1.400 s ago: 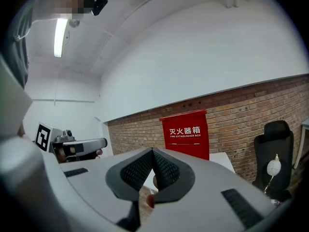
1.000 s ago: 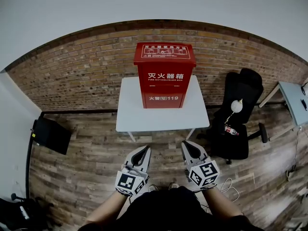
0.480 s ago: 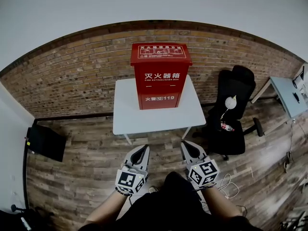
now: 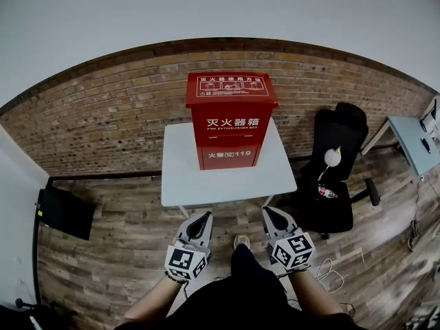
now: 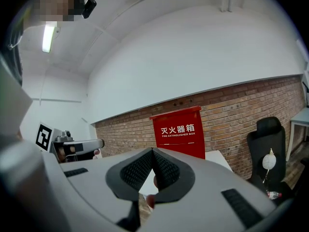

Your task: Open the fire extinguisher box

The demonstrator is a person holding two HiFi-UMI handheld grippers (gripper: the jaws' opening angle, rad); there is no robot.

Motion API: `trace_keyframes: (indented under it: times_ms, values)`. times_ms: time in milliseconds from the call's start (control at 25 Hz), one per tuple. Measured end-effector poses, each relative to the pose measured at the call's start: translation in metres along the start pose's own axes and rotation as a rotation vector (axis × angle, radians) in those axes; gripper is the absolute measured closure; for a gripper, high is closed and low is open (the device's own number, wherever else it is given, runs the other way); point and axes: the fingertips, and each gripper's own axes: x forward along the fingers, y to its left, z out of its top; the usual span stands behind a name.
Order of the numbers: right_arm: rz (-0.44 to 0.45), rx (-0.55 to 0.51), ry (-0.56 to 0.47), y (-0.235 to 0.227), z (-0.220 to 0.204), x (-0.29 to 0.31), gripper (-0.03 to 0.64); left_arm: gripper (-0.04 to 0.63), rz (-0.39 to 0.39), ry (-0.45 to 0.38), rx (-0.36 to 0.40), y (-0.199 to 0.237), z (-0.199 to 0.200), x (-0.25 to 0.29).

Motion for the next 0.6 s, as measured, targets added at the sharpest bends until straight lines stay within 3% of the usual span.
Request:
trace_keyframes:
  times_ms: [600]
  values:
    - [0.122,0.029,-0.064,-0.101,0.069,0.120,0.598,0.546,0.043,-0.037,-0.015,0.062,0.032,0.133]
